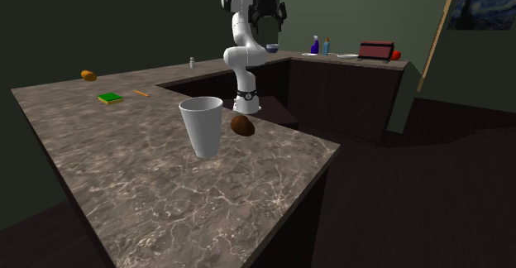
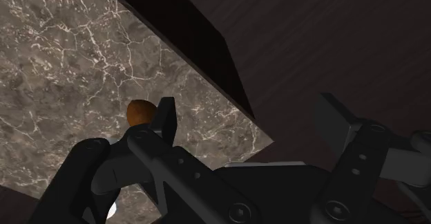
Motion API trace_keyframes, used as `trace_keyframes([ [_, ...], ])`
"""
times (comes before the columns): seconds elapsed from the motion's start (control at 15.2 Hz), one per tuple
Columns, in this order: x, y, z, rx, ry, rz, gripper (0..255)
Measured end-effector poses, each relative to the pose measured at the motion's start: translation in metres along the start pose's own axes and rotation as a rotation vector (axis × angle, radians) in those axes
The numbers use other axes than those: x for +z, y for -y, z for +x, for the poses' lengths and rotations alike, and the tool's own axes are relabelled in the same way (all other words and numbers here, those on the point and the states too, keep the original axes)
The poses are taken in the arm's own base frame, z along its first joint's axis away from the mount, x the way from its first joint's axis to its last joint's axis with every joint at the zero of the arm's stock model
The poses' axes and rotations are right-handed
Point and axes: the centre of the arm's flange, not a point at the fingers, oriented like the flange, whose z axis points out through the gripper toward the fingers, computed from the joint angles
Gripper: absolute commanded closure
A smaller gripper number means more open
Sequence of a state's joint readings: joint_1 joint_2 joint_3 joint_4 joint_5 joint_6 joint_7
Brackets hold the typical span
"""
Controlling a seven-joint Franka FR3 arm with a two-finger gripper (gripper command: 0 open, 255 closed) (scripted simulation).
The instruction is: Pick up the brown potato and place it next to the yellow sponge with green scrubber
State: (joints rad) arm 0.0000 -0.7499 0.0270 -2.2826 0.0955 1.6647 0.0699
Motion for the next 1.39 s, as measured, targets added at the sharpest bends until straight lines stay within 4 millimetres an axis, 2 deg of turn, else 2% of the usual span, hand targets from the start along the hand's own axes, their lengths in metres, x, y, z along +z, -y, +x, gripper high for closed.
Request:
trace_keyframes([
  [0.07,0.000,0.000,0.000,0.000,0.000,0.000,0],
  [0.2,0.008,-0.014,0.007,-0.026,0.008,0.009,0],
  [0.4,0.034,-0.041,0.024,-0.090,0.026,0.030,0],
  [0.79,0.084,-0.097,0.067,-0.229,0.064,0.074,0],
  [1.25,0.151,-0.147,0.120,-0.392,0.109,0.126,0],
  [1.39,0.169,-0.162,0.141,-0.438,0.122,0.139,0],
])
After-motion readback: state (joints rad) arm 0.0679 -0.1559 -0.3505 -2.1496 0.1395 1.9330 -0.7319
